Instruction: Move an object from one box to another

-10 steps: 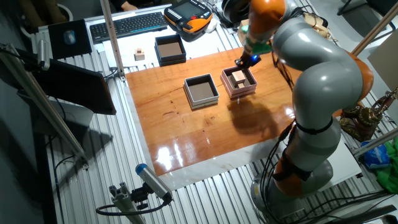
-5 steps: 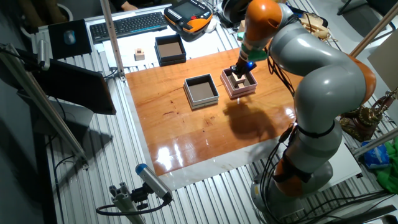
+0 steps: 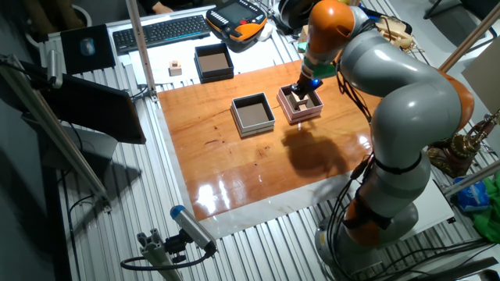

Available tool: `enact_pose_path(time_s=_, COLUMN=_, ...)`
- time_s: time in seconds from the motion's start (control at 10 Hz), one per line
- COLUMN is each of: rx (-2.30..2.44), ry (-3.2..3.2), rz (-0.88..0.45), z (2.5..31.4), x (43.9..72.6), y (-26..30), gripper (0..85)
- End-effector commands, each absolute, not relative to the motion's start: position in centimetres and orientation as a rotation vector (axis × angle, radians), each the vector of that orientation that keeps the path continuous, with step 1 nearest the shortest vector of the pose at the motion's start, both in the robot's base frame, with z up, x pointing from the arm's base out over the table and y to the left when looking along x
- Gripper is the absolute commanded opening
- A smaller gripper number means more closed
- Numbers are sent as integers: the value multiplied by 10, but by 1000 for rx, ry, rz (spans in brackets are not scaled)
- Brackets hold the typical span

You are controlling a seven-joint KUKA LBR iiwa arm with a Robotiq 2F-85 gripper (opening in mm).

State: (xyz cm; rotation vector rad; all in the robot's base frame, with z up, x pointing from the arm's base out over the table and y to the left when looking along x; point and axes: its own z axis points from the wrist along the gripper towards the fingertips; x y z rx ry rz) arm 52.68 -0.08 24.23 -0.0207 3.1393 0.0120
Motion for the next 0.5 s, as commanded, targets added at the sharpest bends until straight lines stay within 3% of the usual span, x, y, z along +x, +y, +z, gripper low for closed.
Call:
enact_pose_path(time_s=0.0, rx=-39, ry=3141, rz=10, z=244, x=528, y=-4, gripper=0)
enact_pose_path(time_s=0.4, rx=-54, ry=3148, rz=-12, z=249, x=533, y=-17, gripper=0)
